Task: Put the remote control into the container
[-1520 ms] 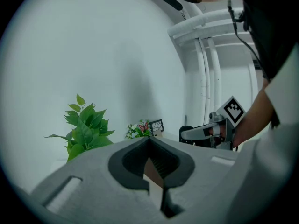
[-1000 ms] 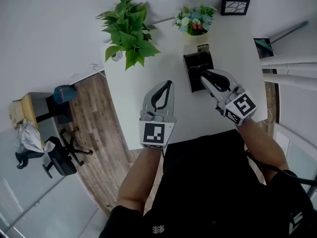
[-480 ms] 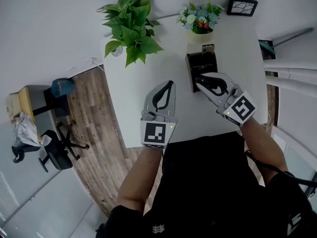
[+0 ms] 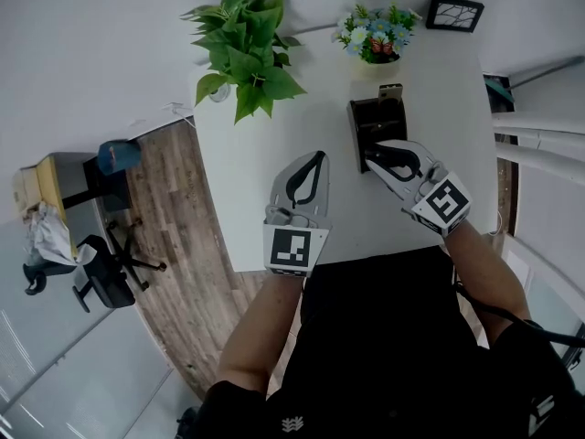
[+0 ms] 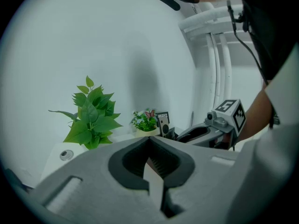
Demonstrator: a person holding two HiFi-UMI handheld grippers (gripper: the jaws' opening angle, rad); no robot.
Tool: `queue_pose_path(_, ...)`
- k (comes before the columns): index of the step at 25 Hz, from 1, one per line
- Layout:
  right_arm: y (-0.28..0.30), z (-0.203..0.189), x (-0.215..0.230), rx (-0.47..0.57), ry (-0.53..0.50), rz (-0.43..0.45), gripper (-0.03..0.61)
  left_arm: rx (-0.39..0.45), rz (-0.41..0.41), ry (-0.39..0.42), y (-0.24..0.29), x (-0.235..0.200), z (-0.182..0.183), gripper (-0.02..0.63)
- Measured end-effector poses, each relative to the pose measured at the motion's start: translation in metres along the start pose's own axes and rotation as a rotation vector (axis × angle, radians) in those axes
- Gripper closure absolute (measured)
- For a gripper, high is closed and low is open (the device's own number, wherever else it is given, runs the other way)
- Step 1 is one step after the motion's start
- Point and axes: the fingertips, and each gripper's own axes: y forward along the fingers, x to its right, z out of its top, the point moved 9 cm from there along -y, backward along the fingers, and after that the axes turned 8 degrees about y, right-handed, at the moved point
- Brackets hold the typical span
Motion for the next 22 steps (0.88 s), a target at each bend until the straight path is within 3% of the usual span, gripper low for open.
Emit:
queue_pose_path(4,0.001,-0.001,0.003,0.014,0.02,-0.016,0.479,-0.017,0.0,0.001,-0.003,-0.001,-0.005,0.614)
queue_pose_path(11,-0.006,0.005,0.008,0.039,0.011,-0.123,0.437,-0.048,-0.005,0.057,-0.012,-0.008,-0.001,0.614)
queue_pose_path(15,-0.012,0.013,0.005,0.082,-0.006,-0.169,0.433,0.022,0.009,0.027,-0.017,-0.014,0.008,0.614)
queue_pose_path(22,-0.023,0.034,0.004,0.129,-0.01,-0.278,0.443,0.059,-0.005,0.059,-0.028,-0.022,0.027,0.614)
